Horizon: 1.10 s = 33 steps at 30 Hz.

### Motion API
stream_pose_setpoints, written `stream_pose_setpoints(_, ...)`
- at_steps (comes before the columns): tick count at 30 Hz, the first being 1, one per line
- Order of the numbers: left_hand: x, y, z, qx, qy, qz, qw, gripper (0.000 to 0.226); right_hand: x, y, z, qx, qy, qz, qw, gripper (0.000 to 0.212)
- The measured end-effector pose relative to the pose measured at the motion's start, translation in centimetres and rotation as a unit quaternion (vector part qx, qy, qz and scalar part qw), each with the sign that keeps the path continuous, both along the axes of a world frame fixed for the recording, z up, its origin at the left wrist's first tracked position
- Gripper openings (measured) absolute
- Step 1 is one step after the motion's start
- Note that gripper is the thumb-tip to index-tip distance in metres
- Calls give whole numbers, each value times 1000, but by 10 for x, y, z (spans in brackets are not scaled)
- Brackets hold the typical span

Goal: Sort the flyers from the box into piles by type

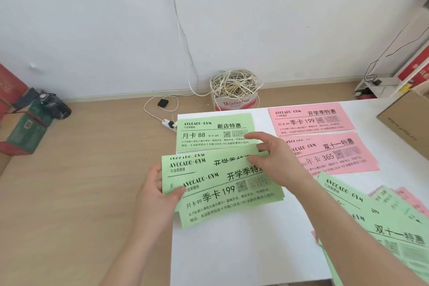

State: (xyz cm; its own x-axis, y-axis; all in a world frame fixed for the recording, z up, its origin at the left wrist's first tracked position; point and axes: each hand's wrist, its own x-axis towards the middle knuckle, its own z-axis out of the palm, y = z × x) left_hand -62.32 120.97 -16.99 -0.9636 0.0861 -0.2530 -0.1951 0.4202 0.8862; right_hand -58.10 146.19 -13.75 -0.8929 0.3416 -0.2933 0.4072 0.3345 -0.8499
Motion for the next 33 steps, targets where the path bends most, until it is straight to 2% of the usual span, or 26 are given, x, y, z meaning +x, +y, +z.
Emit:
stream_pose_setpoints(5,-12,6,-13,-135,81,-30,987,70,-3,-12,-27,135,-43,10,990,61)
stream_pose_setpoints(7,-15,5,-20,-207,130,-44,969,77,6,-16,-31,231,-66,47,970,63)
stream_pose_setpoints(9,-16,3,-26,-237,113,-60,963,88,19,-20,-32,294,-89,78,949,64)
stream_pose_setpoints(12,-13,3,-31,-178,28,-69,981,97,38,-30,-33,305,-132,118,936,71)
stream_pose_setpoints(14,-9,6,-33,-195,22,-67,978,101,42,-36,-36,305,-138,139,932,79)
stream_pose_setpoints(22,-4,19,-20,-345,114,-93,927,88,55,-22,-24,311,-100,119,938,75)
stream_pose_setpoints(24,-2,20,-18,-372,168,-79,910,84,76,-5,-10,318,-98,100,938,77)
stream_pose_setpoints(26,5,27,-16,-359,260,-94,892,73,105,21,5,310,-111,77,941,80)
stream_pose_setpoints(29,35,60,-11,-272,364,-190,870,44,154,65,21,300,-196,77,930,95)
stream_pose_setpoints(31,61,90,-10,-217,366,-282,860,38,184,95,27,313,-256,90,910,102)
stream_pose_setpoints(33,84,123,-13,-201,352,-370,836,36,207,122,27,315,-278,87,903,106)
